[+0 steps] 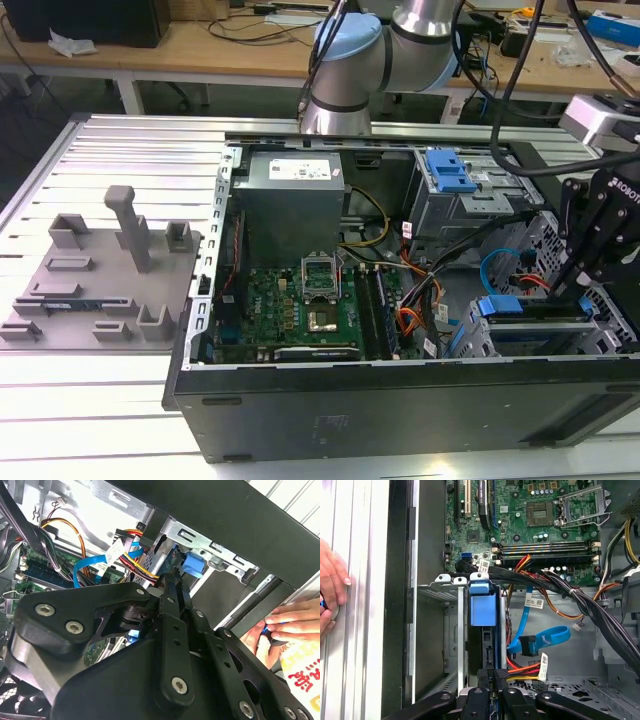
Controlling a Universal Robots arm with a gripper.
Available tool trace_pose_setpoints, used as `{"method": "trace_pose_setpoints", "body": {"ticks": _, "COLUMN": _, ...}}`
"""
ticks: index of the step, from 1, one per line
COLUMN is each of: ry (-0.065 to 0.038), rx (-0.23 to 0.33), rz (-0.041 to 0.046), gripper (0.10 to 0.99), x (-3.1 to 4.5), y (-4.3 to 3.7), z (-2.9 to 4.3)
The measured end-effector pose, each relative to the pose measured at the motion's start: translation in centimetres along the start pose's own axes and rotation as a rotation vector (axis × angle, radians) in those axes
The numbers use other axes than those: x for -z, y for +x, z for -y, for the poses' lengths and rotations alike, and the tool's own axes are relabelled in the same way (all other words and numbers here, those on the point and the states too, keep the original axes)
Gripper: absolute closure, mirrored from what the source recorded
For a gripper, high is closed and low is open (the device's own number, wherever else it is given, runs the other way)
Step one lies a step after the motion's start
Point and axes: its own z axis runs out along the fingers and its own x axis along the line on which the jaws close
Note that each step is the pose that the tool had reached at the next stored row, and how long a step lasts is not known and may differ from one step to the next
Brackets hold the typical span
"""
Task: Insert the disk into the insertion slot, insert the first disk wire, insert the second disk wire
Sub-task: 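Insert the first disk wire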
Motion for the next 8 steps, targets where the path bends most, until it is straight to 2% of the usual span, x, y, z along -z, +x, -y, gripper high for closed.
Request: {"method": "trace_pose_setpoints", "body": {"ticks": 8, "ry": 0.000, "rx": 0.000, "rz": 0.0000, "gripper": 0.922, "x": -0.42, "y": 0.03, "z": 0.05}}
